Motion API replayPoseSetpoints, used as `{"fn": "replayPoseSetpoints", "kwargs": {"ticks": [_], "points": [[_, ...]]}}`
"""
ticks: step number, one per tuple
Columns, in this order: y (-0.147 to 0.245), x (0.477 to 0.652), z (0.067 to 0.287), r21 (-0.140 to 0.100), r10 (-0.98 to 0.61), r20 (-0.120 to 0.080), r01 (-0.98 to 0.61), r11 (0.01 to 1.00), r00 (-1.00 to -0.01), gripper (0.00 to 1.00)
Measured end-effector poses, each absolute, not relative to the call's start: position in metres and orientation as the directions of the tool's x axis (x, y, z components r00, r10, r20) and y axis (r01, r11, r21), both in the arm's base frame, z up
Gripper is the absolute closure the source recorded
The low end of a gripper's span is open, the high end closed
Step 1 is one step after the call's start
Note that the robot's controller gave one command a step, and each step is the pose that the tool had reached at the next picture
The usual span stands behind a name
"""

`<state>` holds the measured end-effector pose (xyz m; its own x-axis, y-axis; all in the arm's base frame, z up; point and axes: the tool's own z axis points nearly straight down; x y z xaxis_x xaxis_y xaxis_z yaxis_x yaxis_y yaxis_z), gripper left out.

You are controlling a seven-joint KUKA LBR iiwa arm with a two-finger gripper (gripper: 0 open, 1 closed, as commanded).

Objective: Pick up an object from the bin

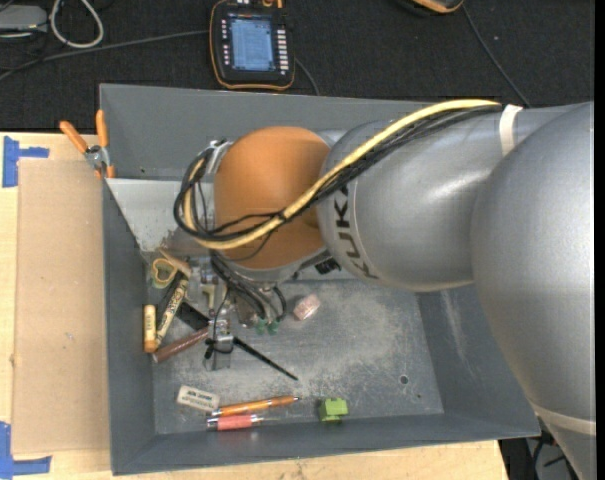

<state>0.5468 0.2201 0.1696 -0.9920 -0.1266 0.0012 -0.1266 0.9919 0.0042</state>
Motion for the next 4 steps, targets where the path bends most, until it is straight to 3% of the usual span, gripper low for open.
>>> {"fn": "replayPoseSetpoints", "kwargs": {"ticks": [1,2,3,4], "points": [[0.141,0.598,0.101,0.001,-0.057,-0.005,-0.057,0.998,-0.998,0.00],[0.188,0.563,0.071,0.012,-0.305,0.002,-0.305,0.952,-0.952,1.00],[0.187,0.563,0.071,0.012,-0.303,0.002,-0.302,0.953,-0.953,1.00],[0.193,0.549,0.161,0.013,-0.294,0.003,-0.294,0.956,-0.956,1.00]]}}
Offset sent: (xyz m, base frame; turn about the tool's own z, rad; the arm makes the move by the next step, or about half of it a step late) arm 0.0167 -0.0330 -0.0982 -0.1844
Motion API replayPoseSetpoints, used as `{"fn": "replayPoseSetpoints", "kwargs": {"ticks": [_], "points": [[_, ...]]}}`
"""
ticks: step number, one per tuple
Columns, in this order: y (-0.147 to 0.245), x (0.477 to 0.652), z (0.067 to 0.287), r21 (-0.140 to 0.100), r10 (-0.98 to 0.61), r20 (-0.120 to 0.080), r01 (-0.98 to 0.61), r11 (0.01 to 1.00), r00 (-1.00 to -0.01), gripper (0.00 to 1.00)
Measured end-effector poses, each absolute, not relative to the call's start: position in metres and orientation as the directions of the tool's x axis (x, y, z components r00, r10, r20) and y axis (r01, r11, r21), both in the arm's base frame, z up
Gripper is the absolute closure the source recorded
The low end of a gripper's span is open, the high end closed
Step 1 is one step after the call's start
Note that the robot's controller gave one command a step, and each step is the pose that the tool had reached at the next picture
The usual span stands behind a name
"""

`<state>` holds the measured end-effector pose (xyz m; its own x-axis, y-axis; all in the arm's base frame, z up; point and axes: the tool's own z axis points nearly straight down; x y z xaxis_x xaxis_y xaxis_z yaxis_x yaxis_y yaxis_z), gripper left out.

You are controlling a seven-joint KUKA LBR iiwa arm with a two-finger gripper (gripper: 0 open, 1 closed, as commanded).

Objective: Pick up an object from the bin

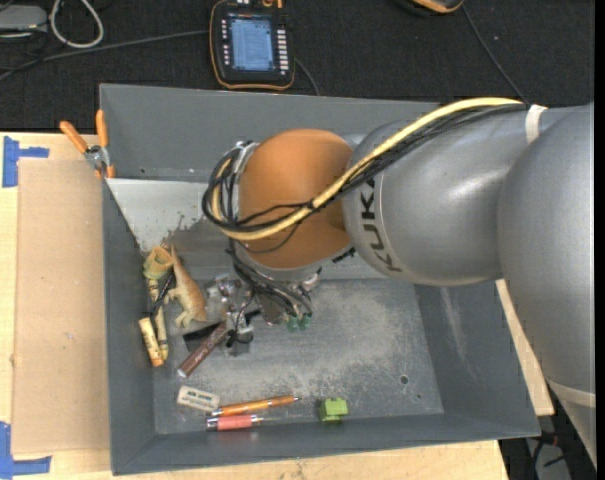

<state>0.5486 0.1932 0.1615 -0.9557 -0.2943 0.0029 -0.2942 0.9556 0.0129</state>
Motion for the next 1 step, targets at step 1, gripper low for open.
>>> {"fn": "replayPoseSetpoints", "kwargs": {"ticks": [1], "points": [[0.1822,0.5642,0.2023,0.012,-0.284,0.005,-0.284,0.959,-0.959,1.00]]}}
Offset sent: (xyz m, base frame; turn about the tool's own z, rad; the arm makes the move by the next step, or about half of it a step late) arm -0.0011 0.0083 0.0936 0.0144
